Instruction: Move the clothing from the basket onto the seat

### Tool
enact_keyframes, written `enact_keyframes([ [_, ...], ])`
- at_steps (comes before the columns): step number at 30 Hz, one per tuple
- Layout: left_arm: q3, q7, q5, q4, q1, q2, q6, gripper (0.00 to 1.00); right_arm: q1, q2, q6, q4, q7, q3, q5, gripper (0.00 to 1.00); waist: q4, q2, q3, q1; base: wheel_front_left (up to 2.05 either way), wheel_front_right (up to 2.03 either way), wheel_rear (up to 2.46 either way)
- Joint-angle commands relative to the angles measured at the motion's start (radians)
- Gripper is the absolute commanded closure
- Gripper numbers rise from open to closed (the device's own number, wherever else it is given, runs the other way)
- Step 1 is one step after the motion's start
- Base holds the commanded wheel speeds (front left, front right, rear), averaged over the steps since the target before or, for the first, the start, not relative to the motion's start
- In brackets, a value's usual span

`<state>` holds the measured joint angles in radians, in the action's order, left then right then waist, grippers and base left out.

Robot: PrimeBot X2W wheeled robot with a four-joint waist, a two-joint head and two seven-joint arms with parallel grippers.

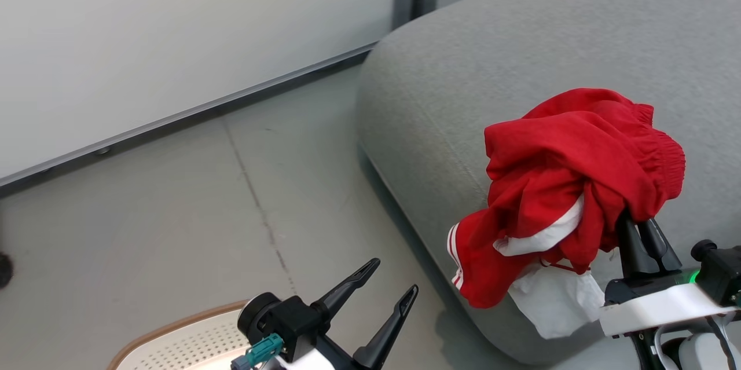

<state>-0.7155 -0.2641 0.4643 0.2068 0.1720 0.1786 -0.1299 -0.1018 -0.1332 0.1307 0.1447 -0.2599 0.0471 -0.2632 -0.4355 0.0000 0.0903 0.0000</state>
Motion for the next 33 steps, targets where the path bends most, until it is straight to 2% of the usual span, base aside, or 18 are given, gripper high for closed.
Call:
enact_keyframes([
  [1,0.007,-0.001,-0.009,-0.007,0.006,0.003,-0.001,0.0,-0.005,-0.005,0.0,-0.004,-0.005,-0.001,-0.002,1.0,-0.04,0.0,0.005,0.0,0.0,0.0,0.0],
  [5,0.006,-0.001,-0.016,-0.035,0.015,-0.008,-0.001,0.0,0.003,-0.001,0.0,-0.009,-0.005,-0.011,-0.007,1.0,-0.068,0.0,0.009,0.0,0.0,0.0,0.0],
  [19,-0.012,-0.001,-0.006,-0.056,0.009,-0.011,-0.001,0.0,0.003,0.003,0.0,-0.023,-0.005,-0.049,0.006,1.0,-0.067,0.0,0.008,0.0,0.0,0.0,0.0],
  [25,-0.001,-0.001,-0.019,-0.061,0.004,-0.004,-0.001,0.0,-0.068,-0.035,0.0,-0.05,-0.005,-0.061,0.038,1.0,-0.059,0.0,0.021,0.0,0.0,0.0,0.0],
  [33,0.017,-0.001,-0.019,-0.076,0.045,0.029,-0.001,0.0,-0.256,-0.107,0.0,-0.12,-0.005,-0.096,0.058,1.0,-0.031,0.0,0.122,0.0,0.0,0.0,0.0],
])
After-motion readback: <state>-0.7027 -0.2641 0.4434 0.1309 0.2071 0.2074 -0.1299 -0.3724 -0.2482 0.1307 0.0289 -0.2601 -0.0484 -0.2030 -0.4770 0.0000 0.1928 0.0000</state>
